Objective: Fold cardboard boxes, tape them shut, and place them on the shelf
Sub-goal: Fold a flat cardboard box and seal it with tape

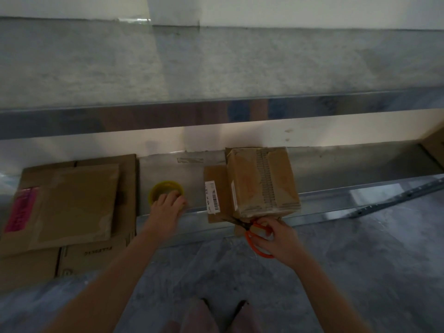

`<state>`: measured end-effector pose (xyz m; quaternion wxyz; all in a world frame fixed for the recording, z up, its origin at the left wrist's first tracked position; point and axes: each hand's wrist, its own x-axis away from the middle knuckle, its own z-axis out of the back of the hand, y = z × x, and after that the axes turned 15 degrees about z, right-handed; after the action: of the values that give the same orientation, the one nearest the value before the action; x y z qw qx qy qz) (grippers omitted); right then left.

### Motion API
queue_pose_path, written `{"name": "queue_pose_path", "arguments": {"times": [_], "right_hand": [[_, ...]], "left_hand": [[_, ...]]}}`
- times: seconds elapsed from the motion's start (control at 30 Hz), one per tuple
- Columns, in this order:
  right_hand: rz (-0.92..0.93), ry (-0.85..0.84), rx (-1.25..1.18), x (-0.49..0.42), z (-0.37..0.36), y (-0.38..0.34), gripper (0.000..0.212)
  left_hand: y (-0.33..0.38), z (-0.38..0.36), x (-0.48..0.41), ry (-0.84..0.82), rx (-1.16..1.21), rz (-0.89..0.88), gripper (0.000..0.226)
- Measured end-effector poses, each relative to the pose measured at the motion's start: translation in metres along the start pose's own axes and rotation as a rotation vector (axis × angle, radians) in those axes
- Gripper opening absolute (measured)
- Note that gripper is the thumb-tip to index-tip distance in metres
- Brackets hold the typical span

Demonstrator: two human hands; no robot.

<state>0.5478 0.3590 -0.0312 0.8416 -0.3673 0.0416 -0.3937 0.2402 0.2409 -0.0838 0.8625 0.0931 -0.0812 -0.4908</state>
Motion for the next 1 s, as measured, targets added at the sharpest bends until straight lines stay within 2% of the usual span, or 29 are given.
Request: {"name": "queue_pose_path", "arguments": {"times": [0.1, 0.2, 0.27, 0.57, 0.93, 1.0], "right_hand": [[-0.007, -0.013, -0.003, 0.001, -0.001, 0.003, 0.042], [-0.012, -0.011, -0.028, 0.000, -0.001, 0.006, 0.048], [-0.012, -0.009, -0.029, -0.001, -0.001, 0.006, 0.047], [-0.018, -0.018, -0.012, 0.001, 0.004, -0.003, 0.044], [-0.018, -0.018, -0.025, -0.001, 0.004, -0.002, 0.045], [-0.018, -0.023, -0.019, -0.001, 0.003, -0.001, 0.045]], "left_hand": [[0.000, 0.000, -0.002, 0.008, -0.113, -0.030, 0.034], [0.002, 0.002, -0.006, -0.059, -0.264, -0.138, 0.062], [0.004, 0.007, -0.007, -0.071, -0.279, -0.177, 0.068], [0.001, 0.002, -0.017, -0.051, -0.057, -0.208, 0.049], [0.000, 0.004, -0.014, -0.049, -0.103, -0.201, 0.050], [0.000, 0.005, -0.012, -0.009, -0.144, -0.216, 0.051]]}}
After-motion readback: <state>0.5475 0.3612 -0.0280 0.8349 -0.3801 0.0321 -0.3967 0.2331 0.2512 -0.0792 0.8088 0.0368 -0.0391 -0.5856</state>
